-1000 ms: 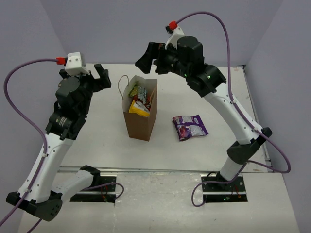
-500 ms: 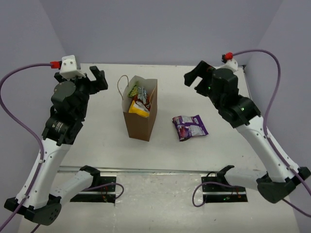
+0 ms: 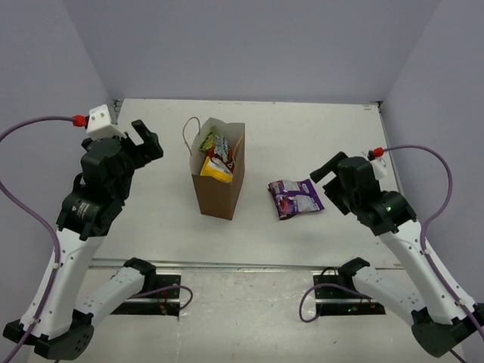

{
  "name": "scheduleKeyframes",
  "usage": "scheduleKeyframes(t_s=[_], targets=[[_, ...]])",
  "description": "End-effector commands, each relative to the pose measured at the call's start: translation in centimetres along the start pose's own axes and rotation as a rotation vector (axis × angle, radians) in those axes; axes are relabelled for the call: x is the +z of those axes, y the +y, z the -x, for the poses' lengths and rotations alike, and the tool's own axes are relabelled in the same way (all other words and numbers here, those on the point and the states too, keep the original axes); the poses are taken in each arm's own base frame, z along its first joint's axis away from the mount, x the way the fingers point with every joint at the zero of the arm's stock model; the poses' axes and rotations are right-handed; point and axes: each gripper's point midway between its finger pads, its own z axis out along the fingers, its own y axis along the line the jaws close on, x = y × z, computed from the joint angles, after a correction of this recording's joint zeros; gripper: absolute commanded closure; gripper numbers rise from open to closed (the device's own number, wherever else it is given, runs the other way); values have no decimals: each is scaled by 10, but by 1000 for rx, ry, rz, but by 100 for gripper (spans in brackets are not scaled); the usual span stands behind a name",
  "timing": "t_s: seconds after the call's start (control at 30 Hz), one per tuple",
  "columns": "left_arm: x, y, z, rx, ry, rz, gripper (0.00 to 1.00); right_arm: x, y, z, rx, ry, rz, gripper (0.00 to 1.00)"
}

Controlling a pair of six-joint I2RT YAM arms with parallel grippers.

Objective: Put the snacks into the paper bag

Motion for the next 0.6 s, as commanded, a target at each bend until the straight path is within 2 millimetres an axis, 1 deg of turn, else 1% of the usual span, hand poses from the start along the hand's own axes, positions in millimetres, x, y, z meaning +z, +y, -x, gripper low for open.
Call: scheduleKeyframes(t_s=[0.0, 0.03, 0.07, 0.13, 0.17, 0.23, 0.27, 0.37, 0.43, 0.47, 0.5, 0.53, 0.57], targets=[[-25, -1, -4, -134, 50, -37, 0, -5, -27, -16, 140, 47, -46, 1], [-28, -1, -7, -149, 59, -46, 0, -8, -31, -17, 184, 44, -39, 1], [-31, -1, -8, -158, 58, -53, 0, -3, -43, -26, 196, 60, -63, 1], [-36, -4, -8, -171, 47, -87, 0, -3, -50, -35, 258, 87, -62, 1], [-38, -5, -6, -167, 40, -101, 0, 3, -61, -45, 268, 105, -91, 1], [-40, -7, -2, -156, 36, -114, 0, 8, -68, -54, 302, 129, -102, 1], [-41, -8, 0, -154, 35, -119, 0, 13, -73, -60, 306, 134, -104, 1], [-46, -8, 4, -152, 30, -131, 0, 21, -81, -70, 329, 144, -105, 1], [-50, -9, 4, -156, 27, -147, 0, 24, -84, -72, 341, 141, -101, 1], [-52, -8, 4, -159, 20, -155, 0, 28, -90, -76, 347, 140, -111, 1], [-54, -10, 5, -162, 18, -168, 0, 29, -91, -77, 359, 138, -105, 1], [-55, -9, 5, -160, 15, -175, 0, 33, -100, -83, 364, 144, -122, 1], [-58, -9, 5, -163, 9, -183, 0, 35, -101, -85, 375, 142, -118, 1]])
